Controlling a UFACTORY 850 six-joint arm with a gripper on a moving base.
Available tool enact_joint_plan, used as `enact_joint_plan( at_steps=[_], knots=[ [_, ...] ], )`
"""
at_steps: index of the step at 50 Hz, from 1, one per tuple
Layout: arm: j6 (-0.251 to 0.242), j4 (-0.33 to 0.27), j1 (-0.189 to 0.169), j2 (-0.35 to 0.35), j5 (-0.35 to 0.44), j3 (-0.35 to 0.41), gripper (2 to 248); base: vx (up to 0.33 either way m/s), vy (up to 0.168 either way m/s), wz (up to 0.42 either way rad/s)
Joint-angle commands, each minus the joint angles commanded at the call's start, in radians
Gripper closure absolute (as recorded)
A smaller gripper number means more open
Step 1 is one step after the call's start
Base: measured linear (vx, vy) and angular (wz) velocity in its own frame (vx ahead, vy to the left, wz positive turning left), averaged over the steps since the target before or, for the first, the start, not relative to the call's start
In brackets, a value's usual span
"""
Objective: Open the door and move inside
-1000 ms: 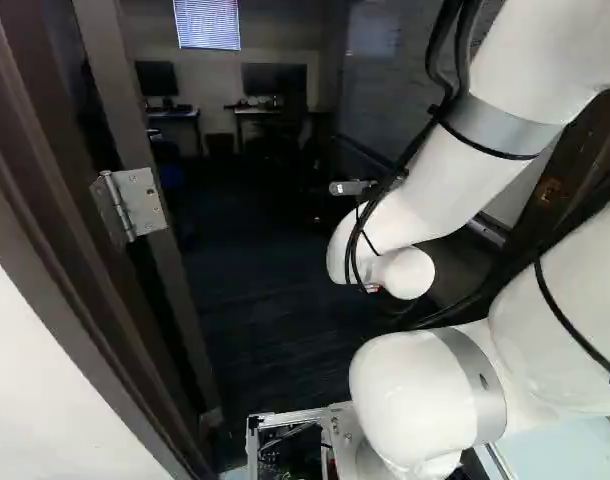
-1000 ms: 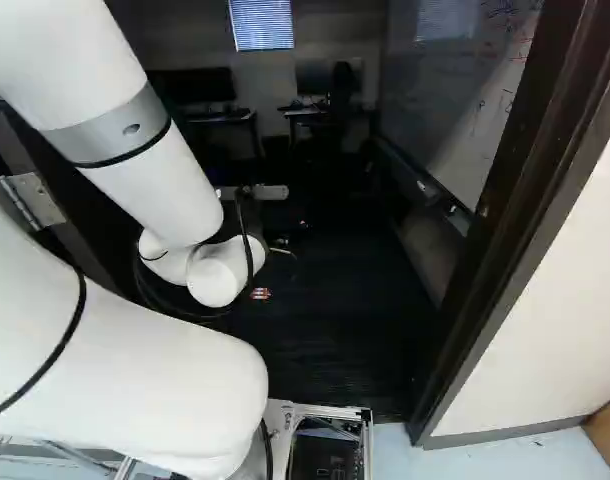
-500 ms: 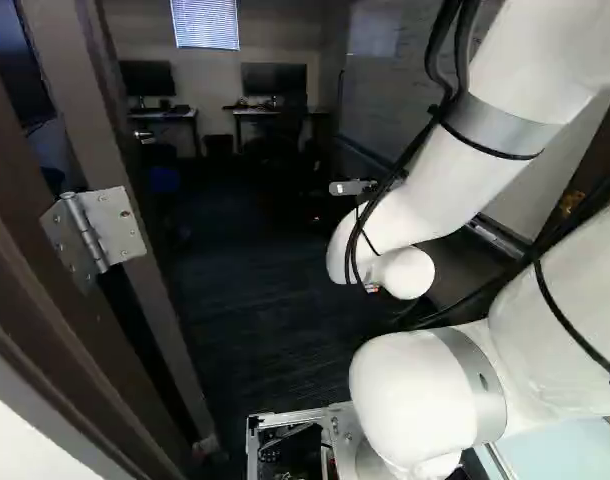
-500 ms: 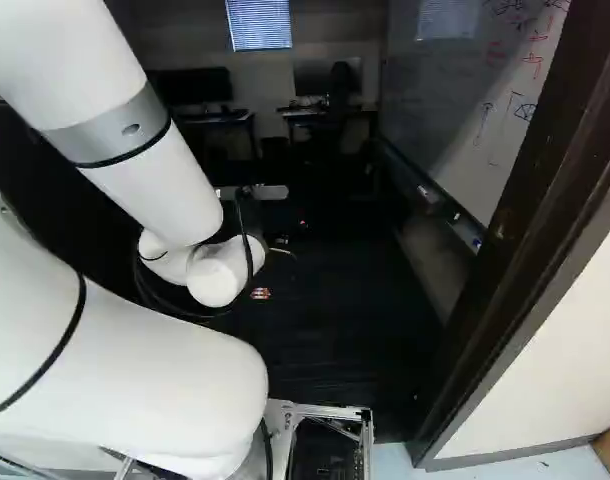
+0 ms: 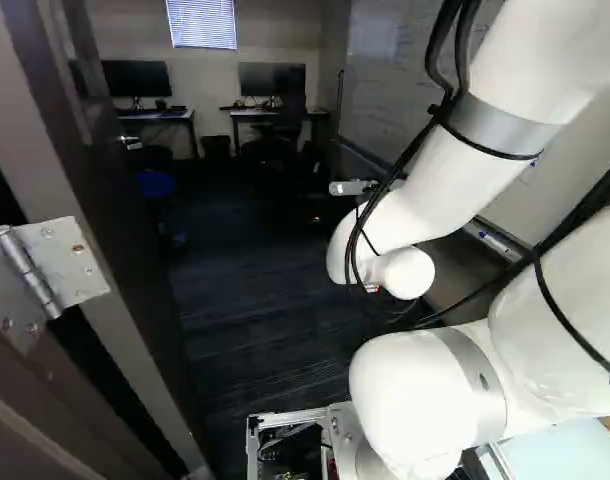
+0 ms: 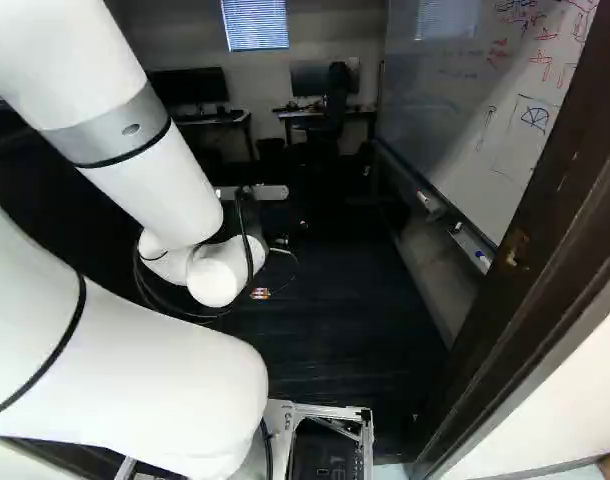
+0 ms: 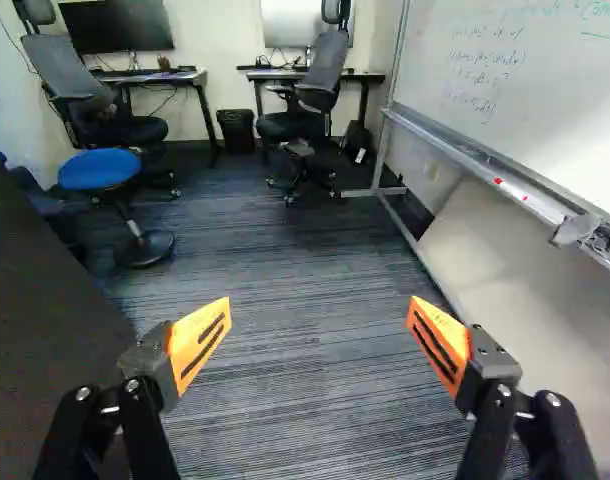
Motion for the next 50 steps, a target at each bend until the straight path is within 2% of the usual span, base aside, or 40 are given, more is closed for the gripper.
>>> enact_joint_plan(
  at_steps=[50],
  knots=[
    [0.0, 0.0, 0.0, 0.0, 0.0, 0.0, 3, 0.15, -0.005, -0.021]
  ],
)
